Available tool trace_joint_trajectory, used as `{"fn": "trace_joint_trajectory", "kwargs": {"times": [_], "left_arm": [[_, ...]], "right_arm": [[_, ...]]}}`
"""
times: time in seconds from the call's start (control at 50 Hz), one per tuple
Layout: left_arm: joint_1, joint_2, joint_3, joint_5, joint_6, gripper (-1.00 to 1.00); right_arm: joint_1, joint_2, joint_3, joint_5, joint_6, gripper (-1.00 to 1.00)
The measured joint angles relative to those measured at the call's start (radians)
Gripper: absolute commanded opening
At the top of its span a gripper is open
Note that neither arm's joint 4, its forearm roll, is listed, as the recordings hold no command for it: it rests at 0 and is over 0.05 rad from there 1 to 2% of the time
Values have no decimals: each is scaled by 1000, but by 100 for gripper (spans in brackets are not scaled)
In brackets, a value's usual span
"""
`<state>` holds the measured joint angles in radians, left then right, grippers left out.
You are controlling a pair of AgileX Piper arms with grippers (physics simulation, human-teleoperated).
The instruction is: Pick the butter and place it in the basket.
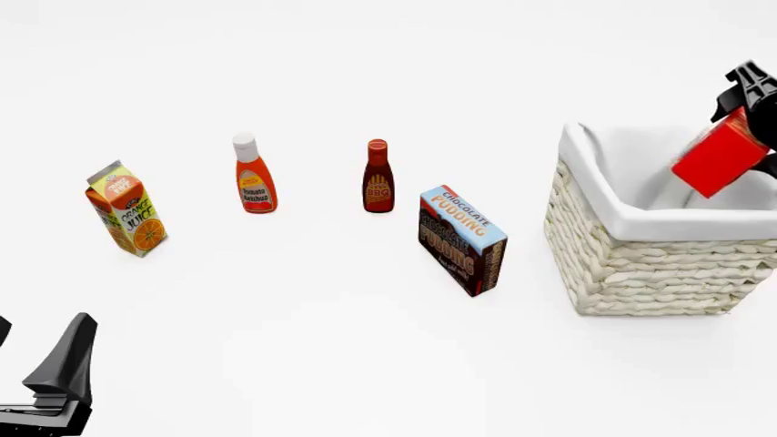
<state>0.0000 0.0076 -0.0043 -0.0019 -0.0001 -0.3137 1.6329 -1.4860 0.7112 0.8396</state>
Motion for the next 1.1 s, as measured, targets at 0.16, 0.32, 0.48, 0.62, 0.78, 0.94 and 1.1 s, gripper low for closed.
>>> {"fn": "trace_joint_trajectory", "kwargs": {"times": [0.16,0.32,0.48,0.62,0.78,0.94,1.1], "left_arm": [[0,0,0,0,0,100],[0,0,0,0,0,100],[0,0,0,0,0,100],[0,0,0,0,0,100],[0,0,0,0,0,100],[0,0,0,0,0,100],[0,0,0,0,0,100]], "right_arm": [[-5,-4,6,2,-6,-100],[-3,-2,4,2,-7,-100],[36,26,-38,-4,37,100],[59,40,-72,-7,62,100],[74,49,-94,-11,79,100],[81,53,-105,-14,88,100],[85,55,-112,-16,91,100]]}}
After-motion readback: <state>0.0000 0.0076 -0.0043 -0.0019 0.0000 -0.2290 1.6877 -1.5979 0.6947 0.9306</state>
